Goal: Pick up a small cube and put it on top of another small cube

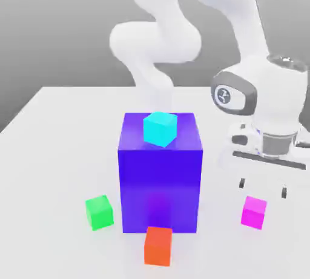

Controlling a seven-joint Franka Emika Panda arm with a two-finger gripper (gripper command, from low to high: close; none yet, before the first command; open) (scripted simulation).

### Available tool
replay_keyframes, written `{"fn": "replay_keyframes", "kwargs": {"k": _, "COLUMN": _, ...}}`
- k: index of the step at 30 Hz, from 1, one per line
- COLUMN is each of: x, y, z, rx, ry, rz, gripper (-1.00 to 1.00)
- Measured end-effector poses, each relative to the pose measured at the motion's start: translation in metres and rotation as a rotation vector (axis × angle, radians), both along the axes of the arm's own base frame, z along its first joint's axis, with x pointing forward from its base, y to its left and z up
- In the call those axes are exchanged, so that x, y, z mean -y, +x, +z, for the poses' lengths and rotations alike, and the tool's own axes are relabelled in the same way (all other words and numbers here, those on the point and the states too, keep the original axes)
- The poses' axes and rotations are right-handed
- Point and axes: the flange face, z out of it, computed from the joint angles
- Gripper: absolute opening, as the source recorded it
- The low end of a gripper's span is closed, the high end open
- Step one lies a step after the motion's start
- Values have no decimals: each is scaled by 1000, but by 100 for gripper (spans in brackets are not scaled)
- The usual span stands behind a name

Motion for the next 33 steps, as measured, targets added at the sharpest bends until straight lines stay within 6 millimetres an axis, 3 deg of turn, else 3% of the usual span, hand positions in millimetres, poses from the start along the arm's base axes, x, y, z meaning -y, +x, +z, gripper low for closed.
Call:
{"fn": "replay_keyframes", "kwargs": {"k": 6, "x": 1, "y": -1, "z": -45, "rx": -3, "ry": -4, "rz": -5, "gripper": 0}}
{"fn": "replay_keyframes", "kwargs": {"k": 7, "x": 2, "y": -2, "z": -51, "rx": -4, "ry": -6, "rz": -4, "gripper": -100}}
{"fn": "replay_keyframes", "kwargs": {"k": 14, "x": 2, "y": -2, "z": -51, "rx": -2, "ry": -5, "rz": -4, "gripper": -100}}
{"fn": "replay_keyframes", "kwargs": {"k": 23, "x": 2, "y": -2, "z": 9, "rx": -2, "ry": -6, "rz": -3, "gripper": -100}}
{"fn": "replay_keyframes", "kwargs": {"k": 26, "x": 22, "y": 13, "z": 9, "rx": -23, "ry": -18, "rz": 21, "gripper": -100}}
{"fn": "replay_keyframes", "kwargs": {"k": 33, "x": 30, "y": 52, "z": 8, "rx": -98, "ry": 65, "rz": 107, "gripper": -100}}
